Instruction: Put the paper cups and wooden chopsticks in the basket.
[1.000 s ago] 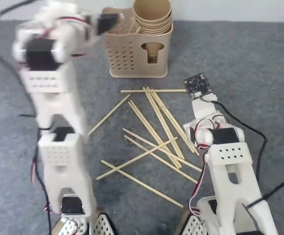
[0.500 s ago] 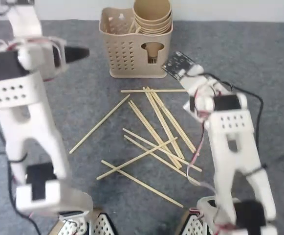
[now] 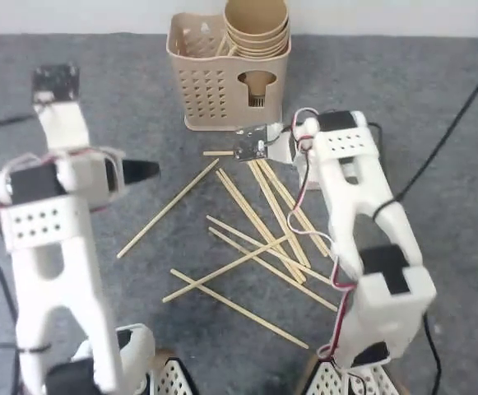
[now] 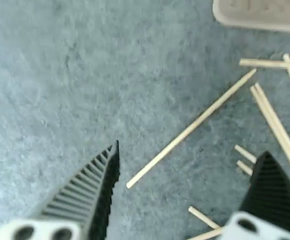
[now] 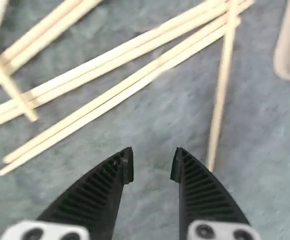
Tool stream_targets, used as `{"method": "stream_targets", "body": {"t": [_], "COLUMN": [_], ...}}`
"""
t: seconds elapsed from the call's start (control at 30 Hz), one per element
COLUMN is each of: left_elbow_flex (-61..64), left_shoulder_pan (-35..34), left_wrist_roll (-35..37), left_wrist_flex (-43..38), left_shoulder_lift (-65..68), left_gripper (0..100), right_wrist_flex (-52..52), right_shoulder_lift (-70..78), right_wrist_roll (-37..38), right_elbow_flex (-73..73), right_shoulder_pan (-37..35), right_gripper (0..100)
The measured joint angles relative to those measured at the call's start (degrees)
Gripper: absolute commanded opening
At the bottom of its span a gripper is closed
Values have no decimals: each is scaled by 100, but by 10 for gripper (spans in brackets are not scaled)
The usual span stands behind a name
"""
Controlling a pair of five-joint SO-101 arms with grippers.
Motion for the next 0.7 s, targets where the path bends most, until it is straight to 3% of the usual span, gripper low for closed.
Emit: {"method": "stream_targets", "body": {"t": [0.13, 0.3, 0.7], "left_elbow_flex": [1116, 2189, 2593], "left_shoulder_pan": [0, 0, 0], "left_wrist_roll": [35, 123, 237], "left_wrist_flex": [-396, -1029, -1257], "left_shoulder_lift": [-747, -1547, -2312], "left_gripper": [393, 393, 393], "right_wrist_flex": [0, 0, 18], "right_shoulder_lift": [747, 1626, 3147], "right_wrist_roll": [149, 308, 475], "right_elbow_flex": [-633, -1327, -2980], "right_shoulder_pan": [-9, -9, -53], "right_gripper": [224, 225, 225]}}
